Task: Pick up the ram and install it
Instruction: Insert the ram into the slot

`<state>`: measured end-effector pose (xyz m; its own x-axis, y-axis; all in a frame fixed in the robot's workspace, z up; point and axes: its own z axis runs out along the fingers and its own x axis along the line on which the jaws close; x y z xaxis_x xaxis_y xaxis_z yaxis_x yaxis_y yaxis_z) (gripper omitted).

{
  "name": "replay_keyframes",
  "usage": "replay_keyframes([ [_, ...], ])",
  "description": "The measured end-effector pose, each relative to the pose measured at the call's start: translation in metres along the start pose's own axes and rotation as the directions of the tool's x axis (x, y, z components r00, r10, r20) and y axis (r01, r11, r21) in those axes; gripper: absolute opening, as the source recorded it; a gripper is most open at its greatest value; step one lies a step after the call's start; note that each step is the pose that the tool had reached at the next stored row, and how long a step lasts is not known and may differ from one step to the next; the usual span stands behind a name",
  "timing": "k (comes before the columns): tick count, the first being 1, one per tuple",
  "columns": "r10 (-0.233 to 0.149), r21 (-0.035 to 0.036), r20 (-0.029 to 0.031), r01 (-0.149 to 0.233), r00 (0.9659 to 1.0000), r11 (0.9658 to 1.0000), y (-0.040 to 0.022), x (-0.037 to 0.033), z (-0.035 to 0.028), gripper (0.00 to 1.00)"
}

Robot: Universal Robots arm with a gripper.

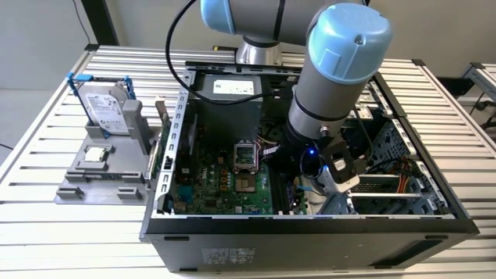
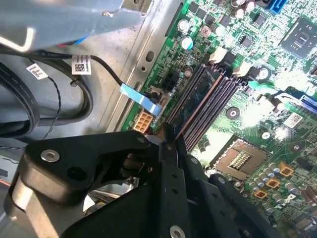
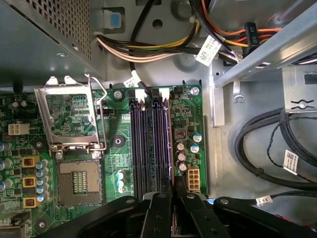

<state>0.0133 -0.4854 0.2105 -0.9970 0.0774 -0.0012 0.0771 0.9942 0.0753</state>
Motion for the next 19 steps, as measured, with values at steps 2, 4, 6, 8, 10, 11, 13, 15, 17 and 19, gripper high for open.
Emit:
replay_keyframes([
  [2, 0.000, 0.0001, -0.0015, 0.000, 1.0000, 1.0000, 0.0000, 0.0000, 0.0000, 1.00],
  [4, 0.000, 0.0005, -0.0026, 0.000, 1.0000, 1.0000, 0.0000, 0.0000, 0.0000, 1.00],
  [6, 0.000, 0.0001, -0.0029, 0.000, 1.0000, 1.0000, 0.0005, 0.0000, -0.0066, 1.00],
  [8, 0.001, 0.0008, -0.0029, -0.001, 1.0000, 1.0000, 0.0011, 0.0000, -0.0158, 1.00],
  [10, 0.001, 0.0007, -0.0029, -0.001, 1.0000, 1.0000, 0.0018, 0.0000, -0.0248, 1.00],
  [11, 0.001, 0.0006, -0.0029, -0.001, 1.0000, 1.0000, 0.0022, 0.0000, -0.0292, 1.00],
  [13, 0.001, 0.0008, -0.0031, -0.001, 1.0000, 1.0000, 0.0029, -0.0001, -0.0386, 1.00],
  [15, 0.001, 0.0007, -0.0032, -0.001, 1.0000, 1.0000, 0.0031, 0.0000, -0.0417, 1.00],
  [17, 0.001, 0.0006, -0.0032, -0.001, 1.0000, 1.0000, 0.0031, 0.0000, -0.0416, 1.00],
  [19, 0.001, 0.0007, -0.0032, -0.001, 1.0000, 1.0000, 0.0031, 0.0001, -0.0417, 0.00],
])
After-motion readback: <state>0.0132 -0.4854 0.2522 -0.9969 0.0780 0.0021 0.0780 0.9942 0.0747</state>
